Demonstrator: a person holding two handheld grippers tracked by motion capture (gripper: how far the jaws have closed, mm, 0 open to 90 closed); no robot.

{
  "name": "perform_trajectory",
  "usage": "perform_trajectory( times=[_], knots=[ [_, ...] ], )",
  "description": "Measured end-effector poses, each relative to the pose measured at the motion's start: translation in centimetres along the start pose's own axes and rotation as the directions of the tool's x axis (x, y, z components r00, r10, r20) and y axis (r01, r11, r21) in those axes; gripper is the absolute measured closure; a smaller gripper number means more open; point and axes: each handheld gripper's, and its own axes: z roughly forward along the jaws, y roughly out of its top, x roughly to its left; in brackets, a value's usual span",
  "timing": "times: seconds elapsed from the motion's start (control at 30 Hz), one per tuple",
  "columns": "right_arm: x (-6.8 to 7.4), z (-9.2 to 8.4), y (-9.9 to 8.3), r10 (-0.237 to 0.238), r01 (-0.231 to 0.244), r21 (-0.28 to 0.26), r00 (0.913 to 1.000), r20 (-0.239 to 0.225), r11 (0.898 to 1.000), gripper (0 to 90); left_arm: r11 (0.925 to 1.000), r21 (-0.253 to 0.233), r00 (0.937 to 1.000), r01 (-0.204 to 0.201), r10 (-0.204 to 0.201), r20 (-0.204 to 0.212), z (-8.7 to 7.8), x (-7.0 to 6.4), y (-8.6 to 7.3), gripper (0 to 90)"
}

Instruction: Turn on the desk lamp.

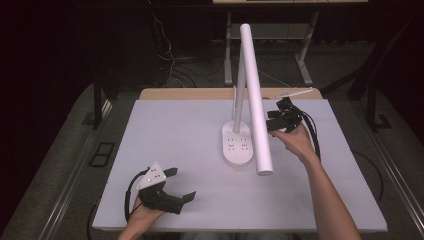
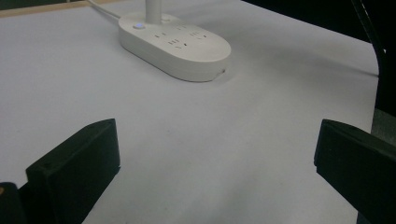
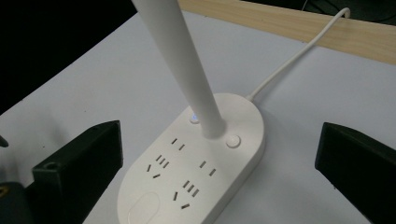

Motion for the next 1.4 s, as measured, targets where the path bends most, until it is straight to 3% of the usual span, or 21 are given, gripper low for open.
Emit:
perform_trajectory(
  times=[0.27,0.37,0.73,1.4],
  knots=[
    [-1.0,1.0,-0.2,0.019,-0.019,-0.001,0.9998,-0.001,1.0,0.4,1.0,-0.01,1.0,0.0,0.0,0.004,-0.1,0.0,0.0,0.0],
    [-1.1,1.4,-0.3,0.026,-0.026,0.015,0.9995,-0.02,1.0,13.0,1.0,-0.008,1.0,0.001,-0.001,0.002,-0.1,0.0,0.0,0.0],
    [-1.6,3.6,-0.6,0.028,-0.027,0.024,0.9984,-0.049,0.999,43.8,1.0,-0.007,1.0,0.004,-0.004,-0.001,-0.1,0.1,0.0,0.0],
    [-2.4,6.9,-1.4,0.069,-0.067,0.034,0.9956,-0.063,0.997,76.4,0.9999,-0.011,1.0,0.003,-0.003,-0.002,-0.2,0.1,0.0,0.0]
  ],
)
